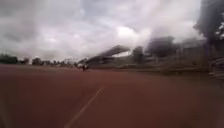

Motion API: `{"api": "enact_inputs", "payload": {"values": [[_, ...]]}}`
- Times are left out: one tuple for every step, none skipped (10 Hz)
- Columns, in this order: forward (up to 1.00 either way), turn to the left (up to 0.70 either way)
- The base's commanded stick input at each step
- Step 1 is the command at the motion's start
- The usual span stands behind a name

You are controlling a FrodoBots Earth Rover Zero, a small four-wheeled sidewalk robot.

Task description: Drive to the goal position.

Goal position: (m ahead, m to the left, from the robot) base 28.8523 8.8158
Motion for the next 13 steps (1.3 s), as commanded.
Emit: {"api": "enact_inputs", "payload": {"values": [[0.85,0.00],[0.85,0.00],[0.85,0.00],[0.85,0.00],[0.85,0.00],[0.85,0.00],[0.85,0.00],[0.85,0.00],[0.85,0.00],[0.85,0.00],[0.85,0.00],[0.85,0.00],[0.85,0.00]]}}
